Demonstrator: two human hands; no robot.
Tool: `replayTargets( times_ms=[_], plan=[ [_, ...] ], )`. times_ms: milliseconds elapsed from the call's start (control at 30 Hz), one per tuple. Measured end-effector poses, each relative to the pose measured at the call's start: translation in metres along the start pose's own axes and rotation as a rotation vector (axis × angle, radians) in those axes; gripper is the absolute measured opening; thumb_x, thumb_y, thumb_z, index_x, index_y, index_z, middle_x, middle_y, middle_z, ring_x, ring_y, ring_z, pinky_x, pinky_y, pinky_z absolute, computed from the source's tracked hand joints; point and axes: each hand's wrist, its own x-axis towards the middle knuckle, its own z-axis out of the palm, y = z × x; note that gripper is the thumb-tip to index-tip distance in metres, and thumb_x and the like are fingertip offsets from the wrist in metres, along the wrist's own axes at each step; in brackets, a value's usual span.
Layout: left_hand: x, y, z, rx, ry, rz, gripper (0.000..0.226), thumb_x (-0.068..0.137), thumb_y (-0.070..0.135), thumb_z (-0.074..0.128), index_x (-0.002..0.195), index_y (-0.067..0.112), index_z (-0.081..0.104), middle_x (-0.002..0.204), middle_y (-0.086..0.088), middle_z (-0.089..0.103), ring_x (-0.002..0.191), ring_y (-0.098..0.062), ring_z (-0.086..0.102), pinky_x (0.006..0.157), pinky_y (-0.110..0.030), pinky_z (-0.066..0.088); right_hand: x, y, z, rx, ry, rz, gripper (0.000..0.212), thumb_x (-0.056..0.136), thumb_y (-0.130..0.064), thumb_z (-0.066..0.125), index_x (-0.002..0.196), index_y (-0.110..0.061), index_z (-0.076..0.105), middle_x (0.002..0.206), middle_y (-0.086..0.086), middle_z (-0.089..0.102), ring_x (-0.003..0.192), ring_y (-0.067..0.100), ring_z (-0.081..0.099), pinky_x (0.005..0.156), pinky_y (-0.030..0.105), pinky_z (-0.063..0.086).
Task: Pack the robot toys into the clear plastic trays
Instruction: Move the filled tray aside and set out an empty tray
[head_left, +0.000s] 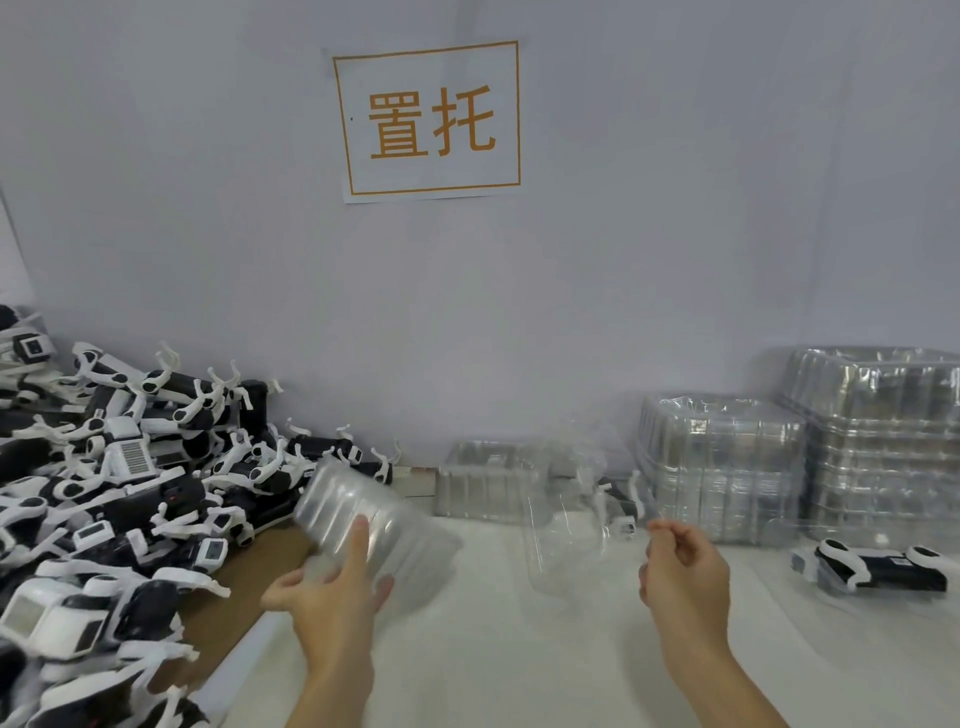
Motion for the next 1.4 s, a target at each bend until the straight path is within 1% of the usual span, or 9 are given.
replayTargets(
  times_ms=[167,267,433,567,700,833,1033,1200,1400],
  plan=[
    [0.013,-0.011,-0.003,0.525,-0.163,0.263,0.02,0.088,0.023,0.074,0.107,0.026,0.069,0.155,-0.005,0.033,0.14,-0.024,0.037,0.112,-0.042,0.036,0.0,0.002,0.0,0.002,-0.024,-0.035,0.024,0.095,-0.012,0.051,0.086,-0.026,0.068,0.083,0.002,0.061,0.078,0.023,0.053,0.071,0.039,0.04],
    [0.011,-0.017,-0.003,0.6,-0.175,0.253,0.006,0.086,0.016,0.073,0.083,0.02,0.07,0.102,-0.003,0.068,0.099,-0.022,0.062,0.08,-0.032,0.046,0.0,0.002,0.001,-0.003,-0.038,-0.039,0.024,0.095,-0.013,0.051,0.086,-0.027,0.068,0.083,0.001,0.062,0.078,0.022,0.053,0.072,0.039,0.041],
    [0.002,-0.01,0.0,0.715,-0.109,0.241,0.031,0.091,0.02,0.061,0.061,0.015,0.057,0.06,0.003,0.056,0.058,-0.015,0.05,0.054,-0.028,0.037,-0.003,0.004,0.002,-0.011,-0.057,-0.075,0.027,0.095,-0.014,0.052,0.083,-0.032,0.068,0.084,0.001,0.062,0.077,0.023,0.053,0.069,0.04,0.042],
    [0.006,0.017,-0.009,0.654,0.154,0.481,0.003,0.088,0.016,0.063,0.09,0.016,0.06,0.109,-0.008,0.055,0.1,-0.023,0.05,0.075,-0.031,0.037,-0.005,0.003,0.003,-0.013,-0.067,-0.092,0.032,0.095,-0.016,0.053,0.082,-0.041,0.069,0.087,0.002,0.064,0.073,0.023,0.055,0.069,0.042,0.045],
    [0.023,0.035,-0.03,0.409,0.413,0.41,0.045,0.085,0.011,0.064,0.124,0.025,0.047,0.144,-0.01,0.024,0.107,-0.029,0.04,0.078,-0.04,0.043,-0.006,0.002,0.004,-0.016,-0.066,-0.104,0.03,0.095,-0.017,0.053,0.083,-0.04,0.068,0.086,0.002,0.064,0.069,0.025,0.054,0.066,0.041,0.043],
    [0.039,0.035,-0.041,0.134,0.343,0.161,0.058,0.091,0.012,0.061,0.14,0.03,0.035,0.124,-0.012,0.047,0.093,-0.026,0.05,0.082,-0.044,0.048,-0.007,0.002,0.004,-0.013,-0.083,-0.092,0.027,0.096,-0.016,0.053,0.084,-0.034,0.069,0.086,0.003,0.064,0.067,0.025,0.052,0.064,0.04,0.042],
    [0.042,0.017,-0.035,0.008,0.209,0.178,0.065,0.094,0.01,0.062,0.146,0.04,0.037,0.152,0.002,0.036,0.124,-0.017,0.042,0.1,-0.038,0.04,-0.008,0.003,0.003,-0.026,-0.09,-0.09,0.023,0.096,-0.015,0.053,0.087,-0.029,0.069,0.082,0.003,0.062,0.061,0.026,0.05,0.062,0.036,0.039],
    [0.057,0.02,-0.04,-0.085,0.275,0.278,0.015,0.099,0.018,0.058,0.107,0.029,0.063,0.091,0.006,0.056,0.078,-0.014,0.056,0.068,-0.026,0.047,-0.011,-0.004,0.002,-0.022,-0.095,-0.06,0.021,0.097,-0.011,0.052,0.09,-0.023,0.069,0.07,-0.003,0.059,0.05,0.02,0.043,0.05,0.03,0.035],
    [0.044,0.019,-0.029,0.13,0.231,0.419,0.017,0.104,0.008,0.041,0.106,0.02,0.054,0.08,-0.001,0.06,0.074,-0.018,0.054,0.071,-0.036,0.043,-0.017,-0.014,0.002,0.01,-0.115,0.006,0.02,0.099,-0.009,0.05,0.093,-0.019,0.067,0.071,0.002,0.057,0.049,0.018,0.041,0.046,0.028,0.034]
  ],
)
